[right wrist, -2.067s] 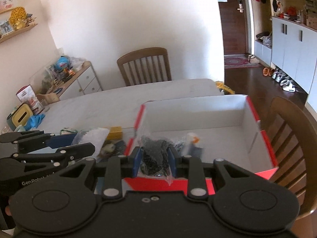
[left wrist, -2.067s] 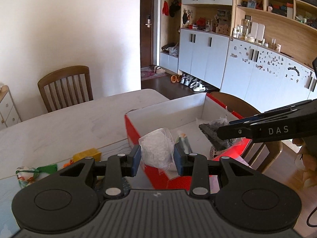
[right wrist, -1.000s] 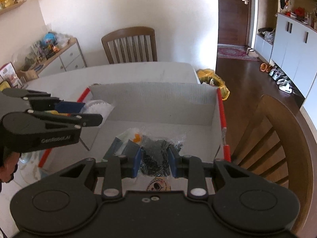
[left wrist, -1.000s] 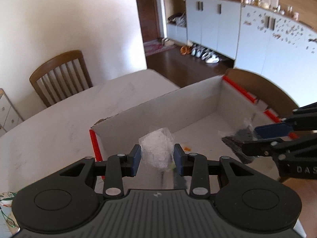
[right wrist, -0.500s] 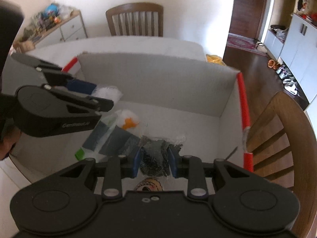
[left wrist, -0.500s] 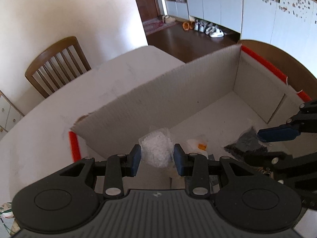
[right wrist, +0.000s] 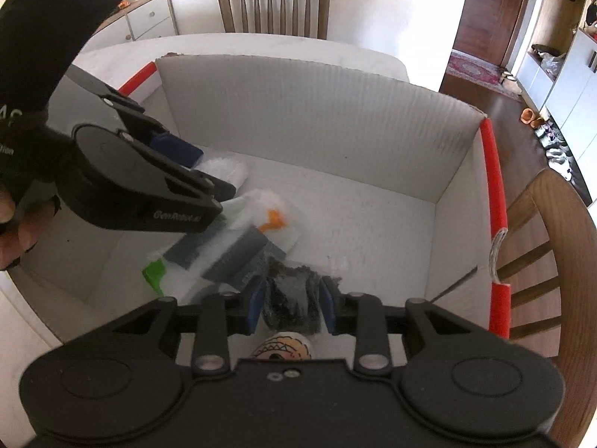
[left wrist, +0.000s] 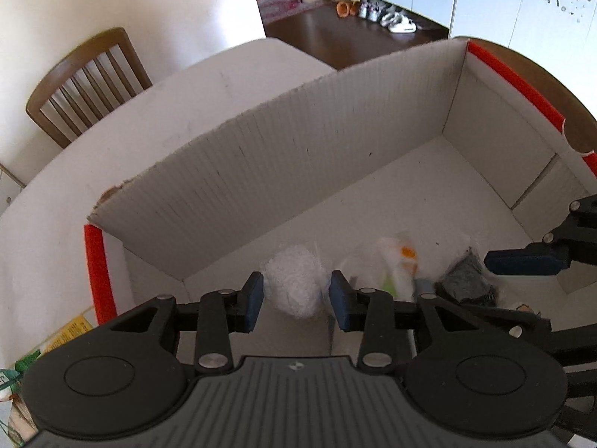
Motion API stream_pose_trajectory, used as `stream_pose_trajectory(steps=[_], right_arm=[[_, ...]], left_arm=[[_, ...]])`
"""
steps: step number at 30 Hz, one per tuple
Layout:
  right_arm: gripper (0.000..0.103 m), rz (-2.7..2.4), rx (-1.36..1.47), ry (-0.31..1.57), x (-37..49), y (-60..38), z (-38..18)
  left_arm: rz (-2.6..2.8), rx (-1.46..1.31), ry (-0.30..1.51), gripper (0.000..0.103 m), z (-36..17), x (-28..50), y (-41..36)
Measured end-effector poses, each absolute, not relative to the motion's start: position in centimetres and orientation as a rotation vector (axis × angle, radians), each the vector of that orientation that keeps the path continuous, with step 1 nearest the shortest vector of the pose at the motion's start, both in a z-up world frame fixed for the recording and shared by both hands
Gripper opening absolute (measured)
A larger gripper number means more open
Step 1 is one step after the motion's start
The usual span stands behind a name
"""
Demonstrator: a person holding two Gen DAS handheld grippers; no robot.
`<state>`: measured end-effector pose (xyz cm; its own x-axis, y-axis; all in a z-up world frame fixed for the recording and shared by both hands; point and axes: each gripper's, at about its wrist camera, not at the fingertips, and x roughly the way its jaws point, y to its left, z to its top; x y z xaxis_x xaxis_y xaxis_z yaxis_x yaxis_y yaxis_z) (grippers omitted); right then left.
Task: Organize objects
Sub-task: 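Carry both bags into the red box and open both tools to release, then withdraw both tools from the box back over the table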
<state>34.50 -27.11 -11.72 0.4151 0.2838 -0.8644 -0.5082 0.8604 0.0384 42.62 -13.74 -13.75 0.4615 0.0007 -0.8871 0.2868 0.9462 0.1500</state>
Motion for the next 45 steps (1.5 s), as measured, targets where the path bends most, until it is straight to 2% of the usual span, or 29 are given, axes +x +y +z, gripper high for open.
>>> stream_pose_trajectory(steps=[3,7,9,14,27,29,41,43,45], right_arm=[[0.04,0.501,-0.248,1.028,34.6,-27.1,-11.6],[0.043,0.497,-0.245,1.023,34.5,-27.2,-11.4],[0.045,0.492,-0.24,1.02,34.4,-27.2,-11.2],[0.056,0.491,-0.219,0.992,34.1,-27.7,-10.0],[0.058,0.501,-0.179,0.896,31.5,-28.4,-5.5],[0.063,0.505,-0.164,0.88,30.9,-28.4,-4.8],[0.072,0.49,-0.076,0.8,27.6,-28.5,-1.5],[0.072,0.488,-0.06,0.791,27.2,-28.3,-1.1],[0.076,0.485,-0.046,0.781,26.6,-28.2,-0.7]], left_arm=[[-0.176,0.302,1.089,0.042,-13.9,42.9,-13.8],[-0.179,0.294,1.072,0.06,-13.5,42.9,-14.0],[-0.181,0.288,1.064,0.063,-13.3,42.7,-13.9],[-0.188,0.259,1.046,0.064,-12.5,42.0,-13.5],[-0.16,0.193,0.931,0.064,-8.4,39.1,-12.0],[-0.165,0.183,0.913,0.064,-7.7,38.4,-11.7],[-0.177,0.102,0.778,0.064,-3.1,32.2,-9.1],[-0.166,0.098,0.754,0.07,-2.5,31.0,-8.5],[-0.159,0.086,0.736,0.071,-1.9,30.0,-7.9]])
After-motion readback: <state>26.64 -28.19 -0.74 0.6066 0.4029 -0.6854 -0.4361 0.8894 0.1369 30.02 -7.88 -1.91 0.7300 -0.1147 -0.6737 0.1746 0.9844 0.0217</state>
